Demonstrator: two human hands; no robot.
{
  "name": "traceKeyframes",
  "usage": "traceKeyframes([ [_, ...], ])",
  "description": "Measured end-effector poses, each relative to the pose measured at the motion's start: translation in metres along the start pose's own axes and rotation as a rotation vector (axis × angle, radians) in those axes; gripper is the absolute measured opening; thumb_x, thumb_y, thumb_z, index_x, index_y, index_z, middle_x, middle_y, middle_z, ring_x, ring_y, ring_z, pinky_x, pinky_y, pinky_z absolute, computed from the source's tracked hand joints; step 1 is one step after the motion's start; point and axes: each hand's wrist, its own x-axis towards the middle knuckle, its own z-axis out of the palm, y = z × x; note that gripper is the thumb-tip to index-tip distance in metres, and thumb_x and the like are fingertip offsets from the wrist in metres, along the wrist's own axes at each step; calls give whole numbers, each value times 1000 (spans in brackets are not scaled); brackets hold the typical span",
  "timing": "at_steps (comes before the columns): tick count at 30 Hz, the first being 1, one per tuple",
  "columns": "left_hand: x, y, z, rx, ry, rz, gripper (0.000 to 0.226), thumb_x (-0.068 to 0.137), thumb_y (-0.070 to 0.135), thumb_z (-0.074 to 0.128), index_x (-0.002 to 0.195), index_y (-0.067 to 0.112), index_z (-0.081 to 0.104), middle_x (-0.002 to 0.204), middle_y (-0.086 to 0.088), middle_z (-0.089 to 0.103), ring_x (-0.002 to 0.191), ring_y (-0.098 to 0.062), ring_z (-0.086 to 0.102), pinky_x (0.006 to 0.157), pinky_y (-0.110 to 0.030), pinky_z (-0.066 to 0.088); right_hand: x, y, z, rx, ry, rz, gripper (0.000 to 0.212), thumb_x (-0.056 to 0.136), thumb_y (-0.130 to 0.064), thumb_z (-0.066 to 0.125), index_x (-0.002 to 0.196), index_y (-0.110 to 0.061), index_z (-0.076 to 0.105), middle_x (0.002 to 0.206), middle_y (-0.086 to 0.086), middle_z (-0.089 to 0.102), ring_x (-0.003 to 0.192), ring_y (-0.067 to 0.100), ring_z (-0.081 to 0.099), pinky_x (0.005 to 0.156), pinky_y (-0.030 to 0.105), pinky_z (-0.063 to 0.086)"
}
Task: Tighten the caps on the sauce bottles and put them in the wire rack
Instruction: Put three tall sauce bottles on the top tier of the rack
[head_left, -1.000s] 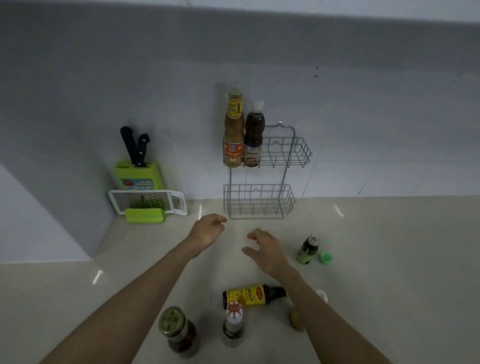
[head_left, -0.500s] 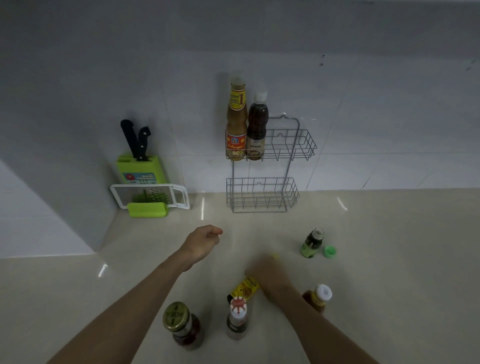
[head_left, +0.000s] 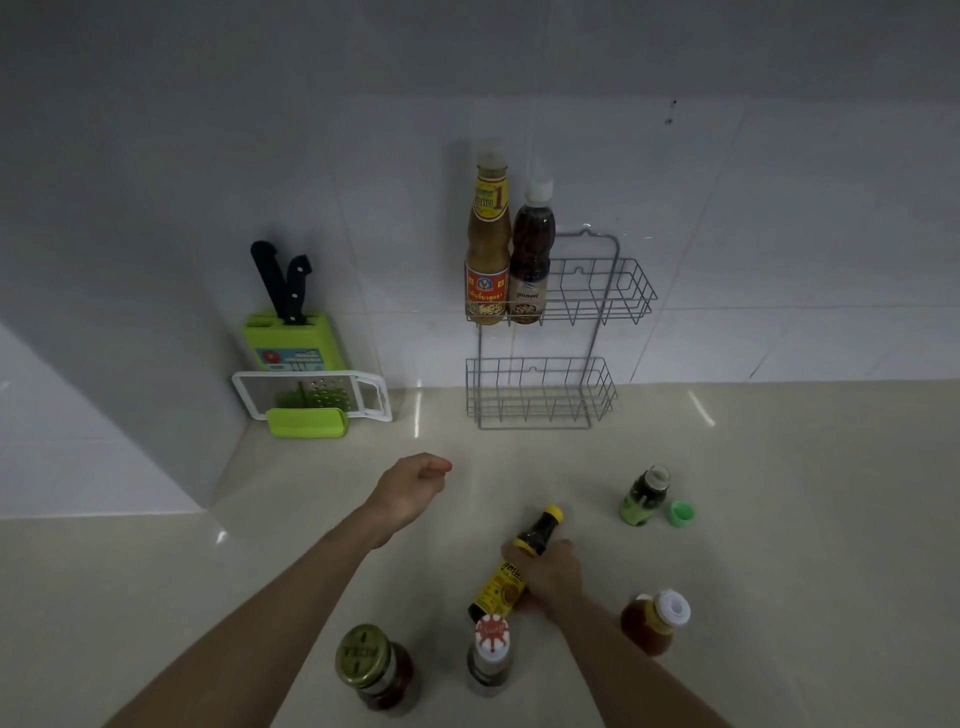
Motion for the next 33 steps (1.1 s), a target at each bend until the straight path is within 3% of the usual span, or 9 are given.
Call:
traceKeyframes([
  [7, 7, 16, -6, -61, 66, 32, 30, 92, 8, 52, 117, 18, 65, 124, -5, 62, 106, -13, 55, 89, -22, 38, -3, -56, -17, -10, 146, -207, 43, 73, -30, 75, 98, -11, 46, 91, 9, 62, 81, 28, 63, 67, 47, 57],
  [11, 21, 51, -11, -148, 168, 143, 35, 92, 3, 51, 122, 17, 60, 132, -5, 57, 114, -13, 51, 95, -25, 37, -12, -137, -53, 48, 351, -593, 39, 74, -34, 74, 97, -25, 43, 84, -1, 63, 76, 20, 62, 56, 25, 39],
  [14, 35, 89, -18, -227, 231, 304, 39, 93, -3, 47, 124, 18, 57, 131, -2, 55, 123, -21, 51, 102, -30, 39, -20, -199, -88, 182, 516, -875, 47, 77, -39, 72, 108, -26, 41, 89, -8, 63, 72, 15, 61, 61, 26, 40],
  [16, 43, 115, -25, -261, 285, 390, 44, 92, -3, 47, 131, 18, 50, 133, 1, 51, 128, -25, 48, 101, -28, 38, -24, -234, -109, 335, 556, -1038, 53, 77, -43, 72, 116, -29, 39, 98, -12, 66, 74, 4, 64, 63, 15, 45],
  [19, 57, 149, -34, -260, 297, 427, 62, 93, 7, 55, 147, 21, 28, 153, 0, 33, 139, -21, 33, 106, -28, 30, -14, -273, -130, 440, 523, -1185, 53, 78, -44, 75, 119, -33, 43, 102, -24, 62, 86, -3, 64, 69, 8, 51],
  [22, 71, 171, -35, -223, 219, 378, 85, 89, 17, 65, 153, 24, 9, 159, 1, 20, 142, -19, 27, 103, -23, 25, 8, -297, -139, 261, 444, -1193, 51, 78, -44, 75, 119, -34, 47, 106, -20, 63, 87, 1, 62, 69, 9, 47],
  [26, 82, 176, -24, -258, 154, 417, 87, 84, 8, 67, 149, 30, 15, 120, 28, 46, 94, 18, 51, 73, 2, 40, 38, -311, -141, -8, 279, -1190, 53, 73, -42, 79, 116, -28, 52, 100, -14, 62, 82, 13, 65, 60, 8, 40],
  [30, 91, 166, -21, -241, 169, 416, 85, 82, 8, 68, 145, 37, 19, 99, 46, 50, 87, 27, 51, 79, -16, 41, 56, -313, -140, -138, 149, -1210, 57, 67, -42, 84, 114, -31, 53, 99, -15, 62, 89, 21, 64, 73, 27, 51],
  [33, 92, 161, -25, -189, 138, 422, 91, 82, 5, 67, 149, 37, 13, 99, 50, 48, 90, 28, 52, 85, -24, 47, 64, -309, -139, -185, 125, -1187, 60, 65, -42, 85, 115, -30, 54, 94, -23, 58, 89, 11, 59, 66, 11, 40],
])
